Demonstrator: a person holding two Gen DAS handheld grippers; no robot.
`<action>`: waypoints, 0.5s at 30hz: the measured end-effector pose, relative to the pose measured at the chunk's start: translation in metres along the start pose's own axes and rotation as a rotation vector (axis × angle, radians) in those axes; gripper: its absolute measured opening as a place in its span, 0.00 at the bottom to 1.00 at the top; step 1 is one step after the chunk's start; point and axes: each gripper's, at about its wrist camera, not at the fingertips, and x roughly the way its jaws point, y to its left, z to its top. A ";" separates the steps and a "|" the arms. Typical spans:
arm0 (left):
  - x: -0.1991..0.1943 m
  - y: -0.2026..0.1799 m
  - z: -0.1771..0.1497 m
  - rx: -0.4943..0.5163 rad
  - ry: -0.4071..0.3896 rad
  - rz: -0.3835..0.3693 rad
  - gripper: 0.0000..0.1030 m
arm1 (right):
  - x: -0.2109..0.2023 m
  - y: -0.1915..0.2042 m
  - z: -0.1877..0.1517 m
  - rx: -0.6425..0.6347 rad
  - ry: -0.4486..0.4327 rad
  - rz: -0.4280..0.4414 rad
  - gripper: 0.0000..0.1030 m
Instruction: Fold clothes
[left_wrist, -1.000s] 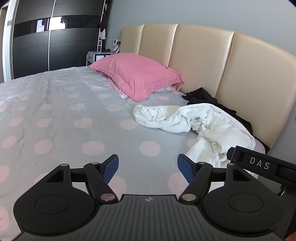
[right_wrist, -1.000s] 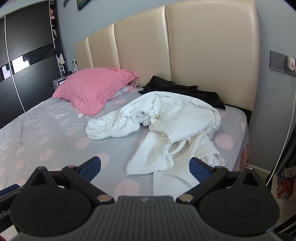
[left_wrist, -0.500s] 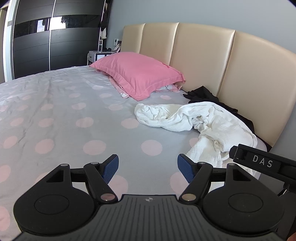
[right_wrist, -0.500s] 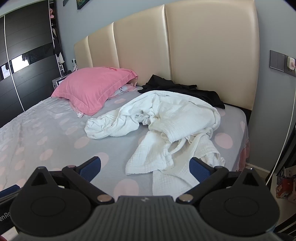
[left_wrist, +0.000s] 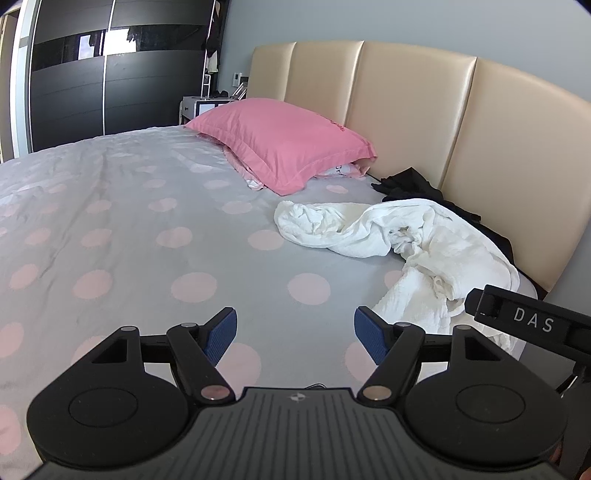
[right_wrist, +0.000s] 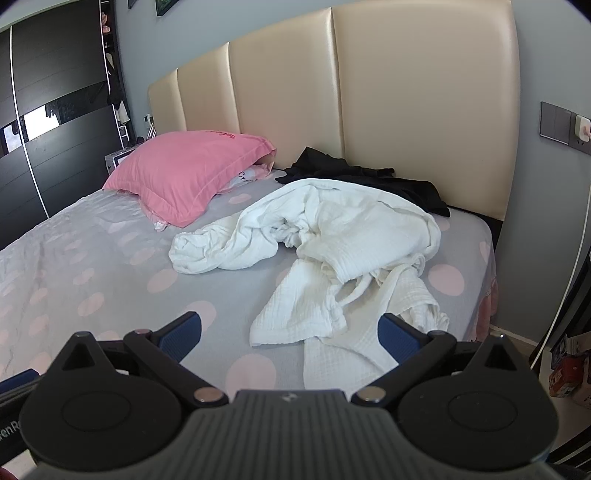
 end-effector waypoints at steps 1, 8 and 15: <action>0.000 0.000 0.000 -0.001 0.001 0.000 0.68 | 0.000 0.000 0.000 0.000 0.000 0.000 0.99; 0.002 0.000 -0.001 0.003 0.009 0.011 0.68 | 0.001 0.000 0.000 -0.003 0.001 -0.003 0.99; 0.007 0.000 0.000 0.019 0.007 0.028 0.67 | 0.004 -0.003 0.004 0.015 0.002 0.003 0.99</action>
